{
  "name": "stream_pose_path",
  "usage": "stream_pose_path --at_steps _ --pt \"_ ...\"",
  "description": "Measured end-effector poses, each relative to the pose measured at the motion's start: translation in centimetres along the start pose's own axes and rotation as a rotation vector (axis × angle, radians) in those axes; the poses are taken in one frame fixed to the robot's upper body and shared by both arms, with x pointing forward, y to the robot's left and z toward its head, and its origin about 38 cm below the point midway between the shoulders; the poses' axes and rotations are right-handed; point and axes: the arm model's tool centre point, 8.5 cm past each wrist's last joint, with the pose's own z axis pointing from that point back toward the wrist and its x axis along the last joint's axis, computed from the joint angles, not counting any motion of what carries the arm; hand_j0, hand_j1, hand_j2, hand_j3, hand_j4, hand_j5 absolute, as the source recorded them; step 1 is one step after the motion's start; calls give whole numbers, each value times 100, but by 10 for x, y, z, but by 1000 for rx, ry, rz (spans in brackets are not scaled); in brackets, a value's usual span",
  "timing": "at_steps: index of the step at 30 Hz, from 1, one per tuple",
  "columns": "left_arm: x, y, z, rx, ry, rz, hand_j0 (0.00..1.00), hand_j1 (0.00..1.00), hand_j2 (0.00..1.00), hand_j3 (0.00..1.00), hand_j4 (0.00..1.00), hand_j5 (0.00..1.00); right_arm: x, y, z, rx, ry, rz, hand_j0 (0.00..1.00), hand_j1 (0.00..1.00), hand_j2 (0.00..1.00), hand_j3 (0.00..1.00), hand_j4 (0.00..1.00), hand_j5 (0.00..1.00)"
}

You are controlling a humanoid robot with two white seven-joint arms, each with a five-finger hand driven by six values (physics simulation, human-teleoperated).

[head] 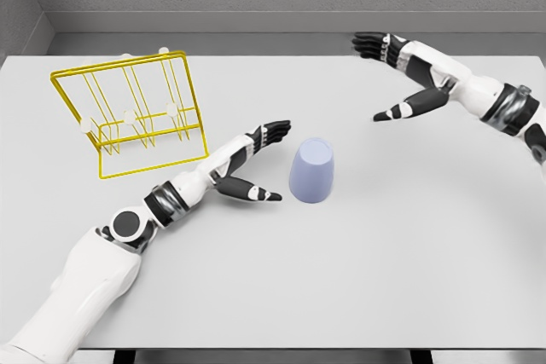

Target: Place the cup on the cup holder with both arms

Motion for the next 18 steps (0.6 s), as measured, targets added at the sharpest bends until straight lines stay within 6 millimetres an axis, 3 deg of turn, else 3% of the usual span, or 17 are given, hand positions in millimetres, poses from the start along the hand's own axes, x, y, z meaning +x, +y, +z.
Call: stream_pose_path --at_steps 4,9,12,15,18 --pt "3 -5 -5 -19 -19 3 100 100 100 100 100 100 -5 -8 21 -12 53 15 100 100 100 100 100 100" --pt "8 -7 -16 -28 -47 -3 100 100 100 100 100 100 -16 1 28 68 128 84 100 100 100 100 100 100" --pt "5 -7 -18 -25 -40 0 100 100 100 100 100 100 -15 -5 27 177 234 308 100 100 100 100 100 100" --pt "2 -10 -18 -27 -34 7 100 100 100 100 100 100 0 -33 22 138 304 591 100 100 100 100 100 100" --pt "2 -14 -22 -32 -37 13 100 100 100 100 100 100 -1 -39 25 130 343 717 100 100 100 100 100 100"
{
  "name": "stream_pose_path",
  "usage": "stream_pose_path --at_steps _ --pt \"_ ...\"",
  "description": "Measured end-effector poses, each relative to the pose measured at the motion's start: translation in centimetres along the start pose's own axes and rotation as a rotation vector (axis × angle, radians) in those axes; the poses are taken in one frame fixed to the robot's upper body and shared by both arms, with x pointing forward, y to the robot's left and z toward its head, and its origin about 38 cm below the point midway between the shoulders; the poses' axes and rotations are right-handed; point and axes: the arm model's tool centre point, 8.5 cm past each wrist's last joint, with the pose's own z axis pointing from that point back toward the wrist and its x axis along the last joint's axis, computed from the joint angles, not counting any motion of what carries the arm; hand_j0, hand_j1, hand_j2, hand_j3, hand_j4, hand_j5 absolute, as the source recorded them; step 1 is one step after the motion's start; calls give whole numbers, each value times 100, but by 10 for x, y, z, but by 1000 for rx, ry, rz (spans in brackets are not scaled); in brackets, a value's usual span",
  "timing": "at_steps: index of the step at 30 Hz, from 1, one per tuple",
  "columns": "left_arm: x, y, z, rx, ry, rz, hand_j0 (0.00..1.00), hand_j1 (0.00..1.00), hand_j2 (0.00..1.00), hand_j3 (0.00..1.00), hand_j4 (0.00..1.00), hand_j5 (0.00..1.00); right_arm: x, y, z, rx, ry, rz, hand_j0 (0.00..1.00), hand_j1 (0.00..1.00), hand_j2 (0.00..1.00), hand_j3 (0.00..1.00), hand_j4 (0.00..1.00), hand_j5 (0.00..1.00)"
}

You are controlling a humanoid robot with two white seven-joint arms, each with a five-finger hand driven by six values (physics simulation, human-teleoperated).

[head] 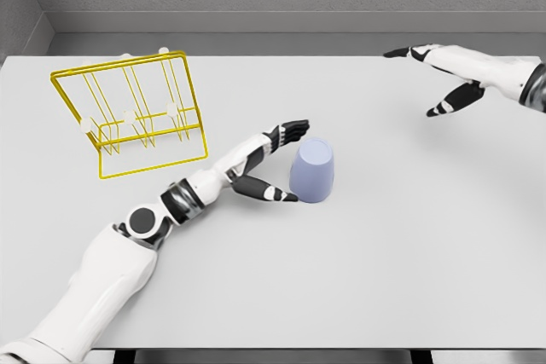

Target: Place the cup on the cup holder with both arms

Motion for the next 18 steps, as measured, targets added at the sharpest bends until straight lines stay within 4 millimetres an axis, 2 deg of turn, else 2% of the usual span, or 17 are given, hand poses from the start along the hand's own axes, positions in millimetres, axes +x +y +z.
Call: stream_pose_path --at_steps 4,7,18 --pt "1 -3 -5 -4 -6 5 100 100 100 100 100 100 -7 10 6 12 34 39 100 100 100 100 100 100" --pt "0 -4 -9 -5 -8 9 100 100 100 100 100 100 -9 9 9 14 44 54 100 100 100 100 100 100" --pt "-2 -10 -18 -7 -8 27 100 100 100 100 100 100 -6 15 6 49 36 69 100 100 100 100 100 100"
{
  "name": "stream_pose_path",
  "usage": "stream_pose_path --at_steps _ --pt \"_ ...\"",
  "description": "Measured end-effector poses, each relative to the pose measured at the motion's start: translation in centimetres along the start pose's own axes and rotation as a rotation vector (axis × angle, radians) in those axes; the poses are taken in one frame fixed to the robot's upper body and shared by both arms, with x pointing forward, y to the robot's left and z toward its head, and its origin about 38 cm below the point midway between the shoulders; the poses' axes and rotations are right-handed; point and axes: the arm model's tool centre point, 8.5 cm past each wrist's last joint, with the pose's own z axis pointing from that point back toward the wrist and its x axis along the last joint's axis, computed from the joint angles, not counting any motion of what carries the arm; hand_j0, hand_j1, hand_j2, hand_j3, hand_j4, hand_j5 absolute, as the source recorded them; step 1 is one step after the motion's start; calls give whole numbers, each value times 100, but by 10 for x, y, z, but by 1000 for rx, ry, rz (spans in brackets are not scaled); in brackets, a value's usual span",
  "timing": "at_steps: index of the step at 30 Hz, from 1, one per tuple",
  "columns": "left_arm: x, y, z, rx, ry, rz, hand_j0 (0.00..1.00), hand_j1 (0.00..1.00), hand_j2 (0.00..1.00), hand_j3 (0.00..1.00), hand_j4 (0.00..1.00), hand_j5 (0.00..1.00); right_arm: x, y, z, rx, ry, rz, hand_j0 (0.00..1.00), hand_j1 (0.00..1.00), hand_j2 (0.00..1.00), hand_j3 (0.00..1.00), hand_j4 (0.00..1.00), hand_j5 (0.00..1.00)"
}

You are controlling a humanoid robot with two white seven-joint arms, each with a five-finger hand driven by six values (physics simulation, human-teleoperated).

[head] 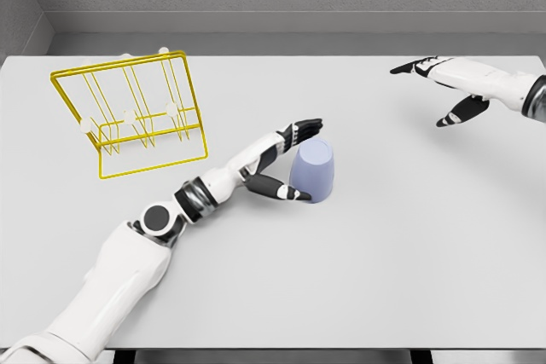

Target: Place the cup on the cup holder with both arms

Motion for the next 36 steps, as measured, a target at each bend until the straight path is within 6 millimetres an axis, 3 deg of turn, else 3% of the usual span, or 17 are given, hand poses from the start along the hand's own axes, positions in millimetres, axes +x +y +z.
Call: stream_pose_path --at_steps 19,22,26,36 --pt "-1 -11 -12 -18 -5 1 100 100 100 100 100 100 -4 -11 5 -41 14 -4 100 100 100 100 100 100" --pt "0 -13 -13 -19 -9 4 71 71 71 71 71 71 -5 -12 6 -43 15 -4 100 100 100 100 100 100" --pt "1 -14 -15 -19 -14 6 51 51 51 51 51 51 -5 -12 6 -44 16 -4 100 100 100 100 100 100" --pt "0 -16 -13 -13 -19 16 39 39 39 39 39 39 -6 -13 7 -47 19 -7 100 100 100 100 100 100"
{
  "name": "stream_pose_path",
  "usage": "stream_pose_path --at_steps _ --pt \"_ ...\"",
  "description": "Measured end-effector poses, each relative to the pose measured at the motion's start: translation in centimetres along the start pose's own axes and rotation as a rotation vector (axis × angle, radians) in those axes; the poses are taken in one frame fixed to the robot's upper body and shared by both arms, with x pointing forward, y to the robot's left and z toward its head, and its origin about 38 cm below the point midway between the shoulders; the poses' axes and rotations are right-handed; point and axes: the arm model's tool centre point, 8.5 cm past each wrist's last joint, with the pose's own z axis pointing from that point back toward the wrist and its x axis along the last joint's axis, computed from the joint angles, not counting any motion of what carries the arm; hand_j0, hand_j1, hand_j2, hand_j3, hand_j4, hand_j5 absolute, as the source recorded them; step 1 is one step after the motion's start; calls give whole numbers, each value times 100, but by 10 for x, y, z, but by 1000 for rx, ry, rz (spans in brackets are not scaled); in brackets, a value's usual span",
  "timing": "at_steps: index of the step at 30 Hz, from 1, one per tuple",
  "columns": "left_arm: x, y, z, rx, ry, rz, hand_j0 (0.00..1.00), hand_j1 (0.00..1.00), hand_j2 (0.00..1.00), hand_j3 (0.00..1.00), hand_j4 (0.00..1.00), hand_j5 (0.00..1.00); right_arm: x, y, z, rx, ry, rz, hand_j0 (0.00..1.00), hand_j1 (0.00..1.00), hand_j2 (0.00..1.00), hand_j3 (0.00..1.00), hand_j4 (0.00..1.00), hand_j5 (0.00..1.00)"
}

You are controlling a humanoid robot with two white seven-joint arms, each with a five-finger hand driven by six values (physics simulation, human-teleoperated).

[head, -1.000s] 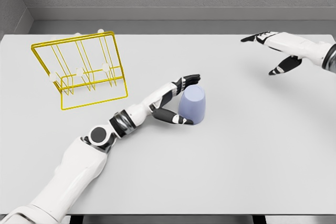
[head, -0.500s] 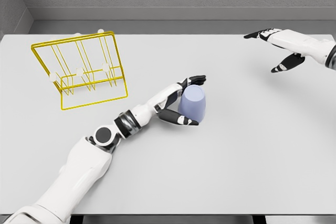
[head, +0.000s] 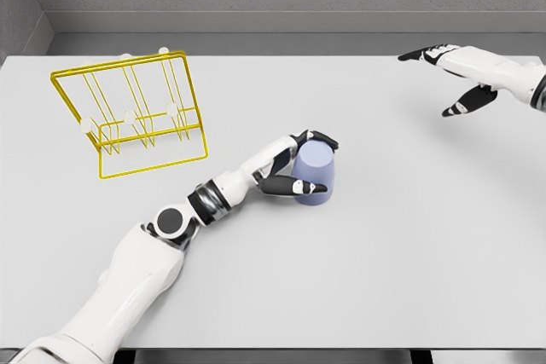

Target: Place the cup on the cup holder with both arms

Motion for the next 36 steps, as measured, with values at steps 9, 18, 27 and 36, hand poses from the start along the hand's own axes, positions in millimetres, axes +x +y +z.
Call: stream_pose_path --at_steps 9,18,27,36 --pt "9 3 -2 4 -48 -11 39 39 39 39 39 39 0 0 -1 0 -1 -1 100 100 100 100 100 100" --pt "40 15 8 2 -141 -23 39 39 39 39 39 39 2 0 -2 0 -5 0 100 100 100 100 100 100" --pt "78 44 52 7 -199 -62 39 39 39 39 39 39 2 0 -2 -1 -5 1 100 100 100 100 100 100" --pt "95 63 108 29 -175 -66 39 39 39 39 39 39 2 1 -3 0 -6 0 100 100 100 100 100 100"
